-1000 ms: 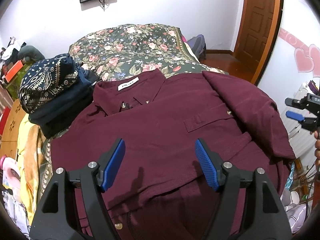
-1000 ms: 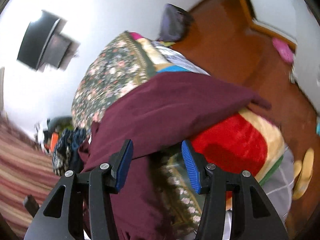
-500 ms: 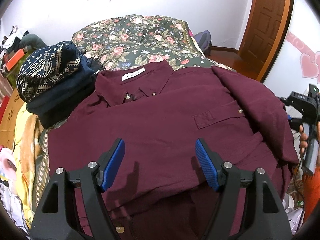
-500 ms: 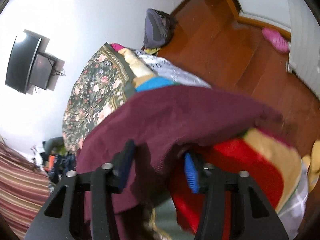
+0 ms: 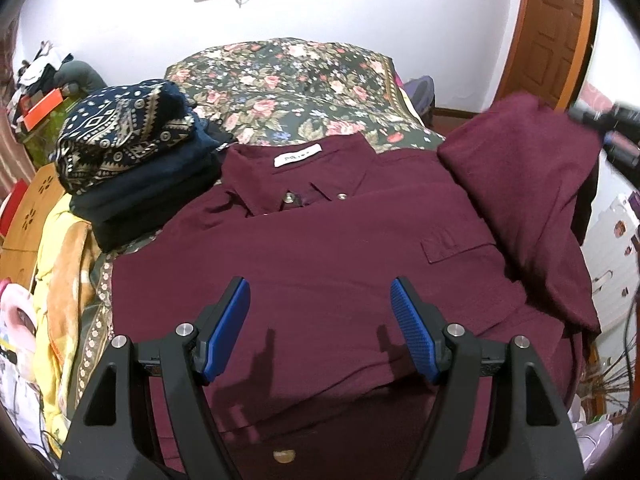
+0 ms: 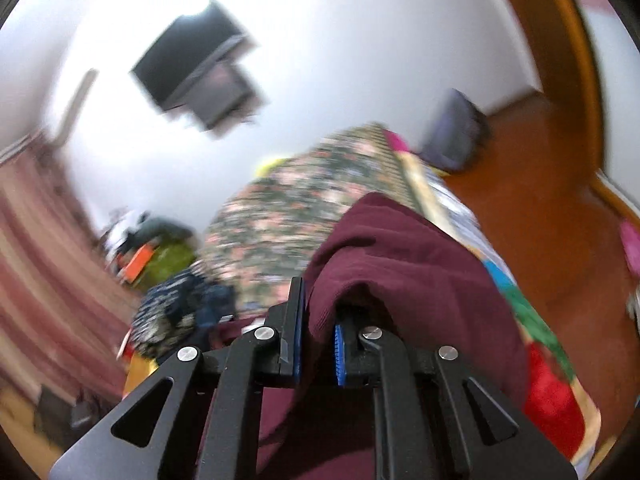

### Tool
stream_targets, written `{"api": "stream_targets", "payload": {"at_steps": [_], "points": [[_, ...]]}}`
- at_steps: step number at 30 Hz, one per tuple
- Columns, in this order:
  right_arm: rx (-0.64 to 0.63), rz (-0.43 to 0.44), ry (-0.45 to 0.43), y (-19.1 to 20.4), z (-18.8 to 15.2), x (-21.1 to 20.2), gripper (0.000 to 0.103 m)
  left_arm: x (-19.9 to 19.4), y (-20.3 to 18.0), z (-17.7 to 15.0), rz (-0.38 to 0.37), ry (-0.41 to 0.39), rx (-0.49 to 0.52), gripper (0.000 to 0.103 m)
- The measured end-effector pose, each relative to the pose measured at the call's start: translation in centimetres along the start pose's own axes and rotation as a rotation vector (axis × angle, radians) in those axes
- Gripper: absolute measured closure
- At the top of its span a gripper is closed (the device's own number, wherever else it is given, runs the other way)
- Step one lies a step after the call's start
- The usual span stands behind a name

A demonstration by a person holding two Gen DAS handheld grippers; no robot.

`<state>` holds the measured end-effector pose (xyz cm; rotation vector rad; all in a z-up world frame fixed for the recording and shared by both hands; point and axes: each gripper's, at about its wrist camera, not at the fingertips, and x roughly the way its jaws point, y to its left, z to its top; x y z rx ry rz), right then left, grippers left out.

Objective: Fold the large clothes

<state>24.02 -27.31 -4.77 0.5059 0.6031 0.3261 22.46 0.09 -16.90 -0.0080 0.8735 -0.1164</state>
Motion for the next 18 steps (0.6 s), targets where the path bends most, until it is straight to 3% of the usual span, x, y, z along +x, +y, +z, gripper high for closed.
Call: {"api": "stream_targets", "payload": {"at_steps": [5,10,15,18], "points": [[-0.167,0.167,0.059,8.2,-0.9,1.5,0.092,-1.1,2.0,-0.5,0.003,-0.026,-0.045,0.031],[-0.292,0.270,0.176,14.4,-4.6,5.0,0.092,-2.5,4.3,-1.5,0.027,-0.050,-0.084,0.031],[-0.328,0.301,0.381,17.1,-10.1,9.4,0.092,-4.2,7.5,-2.9,0.077,-0.071,-0.146,0.031],[-0.304,0.280,0.487,16.7,-13.2,11.8,0.092,-4.9,9.4,-3.7,0.103,-0.075,-0.185,0.031]]}}
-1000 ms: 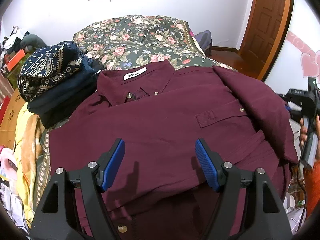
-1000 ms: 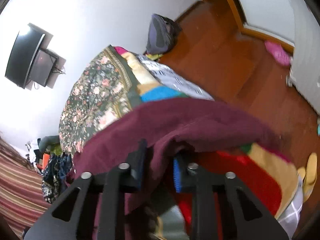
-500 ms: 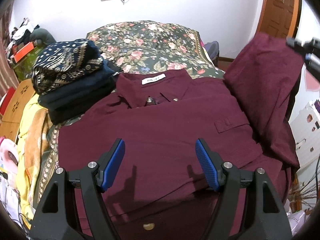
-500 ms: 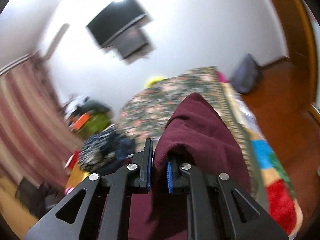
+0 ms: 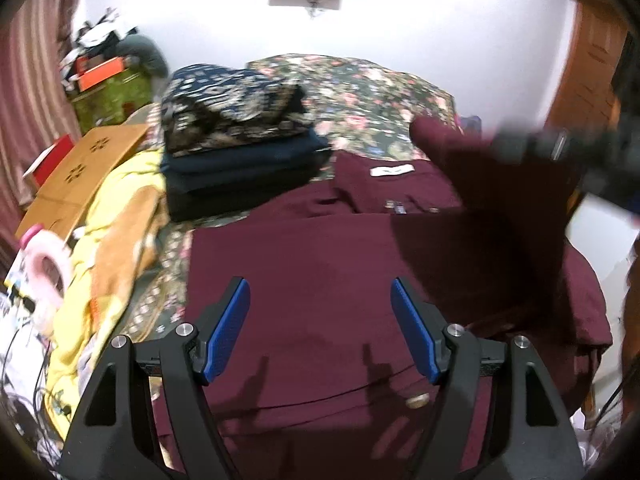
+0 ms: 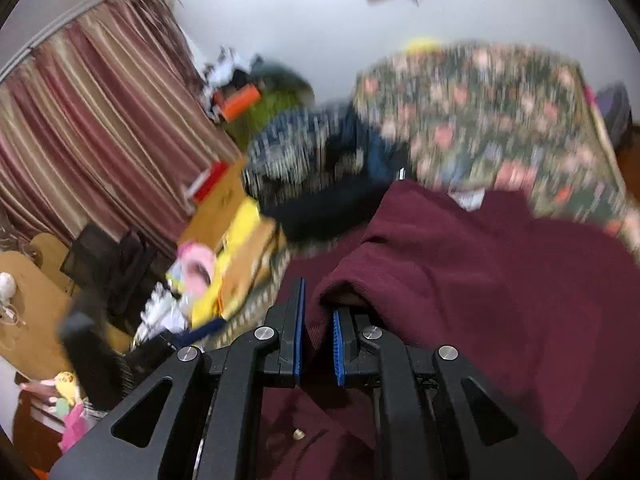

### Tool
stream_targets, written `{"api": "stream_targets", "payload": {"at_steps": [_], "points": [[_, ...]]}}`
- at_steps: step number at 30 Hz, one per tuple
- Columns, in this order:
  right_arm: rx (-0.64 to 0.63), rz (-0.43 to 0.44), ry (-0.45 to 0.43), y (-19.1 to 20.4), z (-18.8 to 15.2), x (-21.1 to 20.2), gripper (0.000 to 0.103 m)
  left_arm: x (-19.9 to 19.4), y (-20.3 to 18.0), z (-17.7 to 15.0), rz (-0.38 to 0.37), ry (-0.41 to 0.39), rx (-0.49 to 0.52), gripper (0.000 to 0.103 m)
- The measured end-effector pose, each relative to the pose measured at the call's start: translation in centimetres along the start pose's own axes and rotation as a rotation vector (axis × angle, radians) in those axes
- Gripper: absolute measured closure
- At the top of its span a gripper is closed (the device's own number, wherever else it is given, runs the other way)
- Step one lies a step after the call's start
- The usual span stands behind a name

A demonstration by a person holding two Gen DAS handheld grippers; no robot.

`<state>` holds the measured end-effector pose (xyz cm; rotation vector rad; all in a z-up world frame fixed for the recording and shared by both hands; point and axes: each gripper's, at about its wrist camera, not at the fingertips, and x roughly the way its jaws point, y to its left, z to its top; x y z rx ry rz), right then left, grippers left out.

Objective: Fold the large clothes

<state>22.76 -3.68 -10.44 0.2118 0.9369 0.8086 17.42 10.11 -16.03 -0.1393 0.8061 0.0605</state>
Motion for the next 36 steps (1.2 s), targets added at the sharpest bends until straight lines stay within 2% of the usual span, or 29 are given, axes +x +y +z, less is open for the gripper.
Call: {"api": "stream_targets", "payload": {"at_steps": [3,4,6,9,12,15,18,20,22,26,30,36], "points": [[0.057,-0.004,0.105,-0.5,-1.9,3.3,0.092,-0.3,1.4,-0.4,0.017,0.001,-0.026,0.031],[0.065,-0.009,0.123,-0.6,-2.0,3.8,0.089,-0.3,1.9,-0.6,0.023,0.003,-0.033,0.031],[0.082,-0.023,0.189,-0.7,-2.9,4.8,0.089,-0.4,2.1,-0.8,0.030,0.006,-0.034,0.031],[0.123,-0.036,0.265,-1.2,-3.4,4.7,0.087,-0.5,2.2,-0.9,0.047,0.004,-0.022,0.031],[0.140,-0.026,0.290,-1.9,-3.6,4.0,0.081,-0.5,2.0,-0.6,0.045,0.000,-0.019,0.031],[0.131,-0.042,0.243,-2.4,-3.4,1.5,0.078,-0.6,1.1,0.0,0.035,-0.010,-0.006,0.031],[0.113,-0.081,0.152,-2.8,-3.2,-1.6,0.077,-0.4,-0.5,0.7,0.021,-0.021,0.035,0.031],[0.104,-0.128,0.082,-3.7,-3.3,-4.0,0.070,-0.3,-1.6,1.1,0.008,-0.024,0.062,0.031],[0.110,-0.178,0.019,-4.7,-3.2,-6.0,0.057,0.1,-3.3,1.6,-0.011,-0.023,0.108,0.031],[0.138,-0.323,-0.090,-7.7,-3.7,-10.0,0.057,1.2,-6.7,2.3,-0.053,-0.008,0.198,0.024],[0.189,-0.431,-0.121,-10.7,-4.4,-12.2,0.057,2.4,-10.7,1.9,-0.067,0.017,0.329,0.023],[0.272,-0.504,-0.106,-14.4,-6.7,-13.5,0.057,4.0,-15.4,0.2,-0.091,0.064,0.493,0.022]]}}
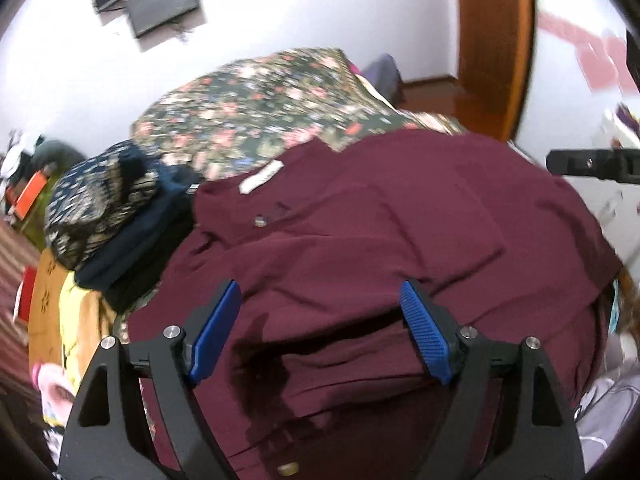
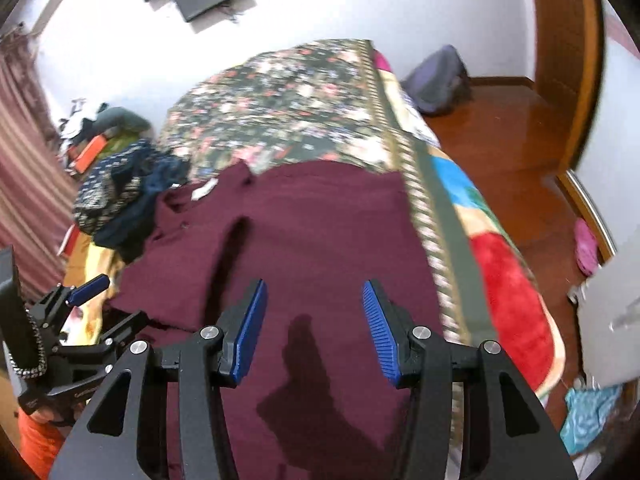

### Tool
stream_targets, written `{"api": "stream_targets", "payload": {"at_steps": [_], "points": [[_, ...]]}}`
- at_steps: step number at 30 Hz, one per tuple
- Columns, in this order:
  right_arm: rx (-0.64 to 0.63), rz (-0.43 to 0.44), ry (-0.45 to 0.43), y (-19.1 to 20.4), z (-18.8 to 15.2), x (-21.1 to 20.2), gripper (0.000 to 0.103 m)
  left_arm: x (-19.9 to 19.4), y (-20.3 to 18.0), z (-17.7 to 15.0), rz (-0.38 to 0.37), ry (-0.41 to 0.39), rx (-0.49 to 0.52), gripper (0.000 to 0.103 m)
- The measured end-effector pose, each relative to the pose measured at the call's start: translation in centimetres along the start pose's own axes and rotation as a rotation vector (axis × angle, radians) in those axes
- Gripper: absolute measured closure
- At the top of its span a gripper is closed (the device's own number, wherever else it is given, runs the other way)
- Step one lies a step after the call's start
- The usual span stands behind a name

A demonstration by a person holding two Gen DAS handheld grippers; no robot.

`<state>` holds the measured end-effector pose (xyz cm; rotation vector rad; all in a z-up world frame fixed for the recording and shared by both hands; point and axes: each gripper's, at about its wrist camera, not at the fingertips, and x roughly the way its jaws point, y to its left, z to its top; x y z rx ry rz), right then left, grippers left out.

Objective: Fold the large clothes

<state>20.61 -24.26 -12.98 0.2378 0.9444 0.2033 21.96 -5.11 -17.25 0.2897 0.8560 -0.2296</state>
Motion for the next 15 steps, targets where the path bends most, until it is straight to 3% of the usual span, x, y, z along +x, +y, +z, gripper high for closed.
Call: {"api": "stream_targets", "payload": {"at_steps": [3,8,10,15], "points": [[0.022,0.024,0.024,-1.0,-0.9,0.1,0.057,2.0,-1.7,0.4,-0.113,0.086,0.024,0.022],[-0.001,0.016,0.018,-0.9,-1.6,0.3,0.056,5.0,-2.2,0.8,-0.164,0.168,0.004,0.021],[-0.021,0.014,0.016,-0.7,-1.8,0.4,0.048,5.5,-1.8,1.1,-0.194,0.186,-0.030,0.022],[-0.047,0.001,0.014,-0.3,-1.8,0.7,0.043,5.3,-2.3,1.3,-0.192,0.156,-0.017,0.042]]}}
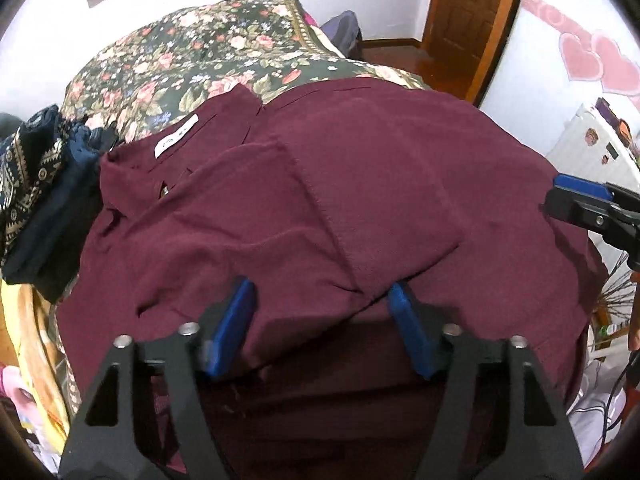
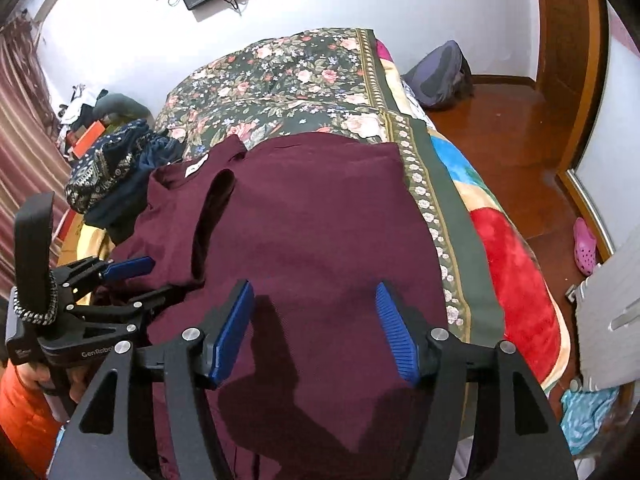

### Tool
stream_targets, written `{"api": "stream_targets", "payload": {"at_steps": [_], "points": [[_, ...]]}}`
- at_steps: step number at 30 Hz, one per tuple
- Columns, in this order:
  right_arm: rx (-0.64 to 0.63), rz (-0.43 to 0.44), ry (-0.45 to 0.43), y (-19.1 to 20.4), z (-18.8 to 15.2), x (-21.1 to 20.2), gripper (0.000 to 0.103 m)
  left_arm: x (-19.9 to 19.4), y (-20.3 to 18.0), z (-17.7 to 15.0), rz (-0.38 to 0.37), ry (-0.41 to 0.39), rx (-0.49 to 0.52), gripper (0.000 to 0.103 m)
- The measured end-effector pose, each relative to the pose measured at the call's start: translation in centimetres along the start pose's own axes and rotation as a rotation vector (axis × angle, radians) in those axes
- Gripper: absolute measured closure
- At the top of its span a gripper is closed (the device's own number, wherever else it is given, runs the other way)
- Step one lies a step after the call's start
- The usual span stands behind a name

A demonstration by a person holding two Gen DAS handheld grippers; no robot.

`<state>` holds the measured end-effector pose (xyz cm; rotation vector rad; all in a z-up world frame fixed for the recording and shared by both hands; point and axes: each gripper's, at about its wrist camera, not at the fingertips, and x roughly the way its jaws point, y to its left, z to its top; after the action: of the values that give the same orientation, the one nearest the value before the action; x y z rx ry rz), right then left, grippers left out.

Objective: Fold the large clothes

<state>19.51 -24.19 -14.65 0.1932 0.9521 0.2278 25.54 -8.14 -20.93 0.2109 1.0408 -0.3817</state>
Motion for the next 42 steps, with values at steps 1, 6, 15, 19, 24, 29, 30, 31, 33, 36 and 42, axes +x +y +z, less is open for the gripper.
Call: {"api": "stream_targets", "payload": {"at_steps": [1,6,15,19,24,29,30,31,33,36,42], "points": [[-0.003,-0.004,0.000,0.0,-0.1,0.0,0.043,-0.1,-0.3,0.0,0.003,-0.009,0.014,0.046],[0.006,-0.003,-0.001,-0.1,-0.1,-0.1,0.043,0.0,-0.6,0.5,0.034,-0.016,0.045,0.087],[0.022,0.001,-0.007,-0.2,-0.4,0.0,0.043,-7.0,4.3,0.8,0.026,-0.202,-0.105,0.093],[0.019,-0.011,-0.006,0.0,-0.3,0.0,0.043,-10.4,7.0,-0.1,0.072,-0.283,-0.174,0.094],[0.054,-0.002,-0.017,-0.2,-0.3,-0.2,0.043,-12.3,10.8,-2.0,0.145,-0.325,-0.276,0.094],[0.076,0.014,-0.028,-0.5,-0.5,-0.3,0.043,-12.4,14.9,-5.0,0.194,-0.322,-0.401,0.094],[0.075,0.012,-0.028,-0.4,-0.5,-0.3,0.043,-12.2,15.6,-5.6,0.214,-0.310,-0.416,0.094],[0.073,0.010,-0.028,-0.3,-0.4,-0.4,0.043,-11.9,16.1,-6.2,0.237,-0.296,-0.431,0.094],[0.069,0.000,-0.026,-0.2,-0.4,-0.3,0.043,-11.3,17.3,-7.5,0.271,-0.266,-0.473,0.093],[0.066,-0.015,-0.027,0.1,-0.4,-0.2,0.043,-9.8,19.4,-9.4,0.276,-0.194,-0.539,0.068],[0.052,-0.029,-0.039,0.6,-0.2,0.2,0.034,-7.1,21.6,-13.8,0.209,-0.100,-0.709,0.044]]}}
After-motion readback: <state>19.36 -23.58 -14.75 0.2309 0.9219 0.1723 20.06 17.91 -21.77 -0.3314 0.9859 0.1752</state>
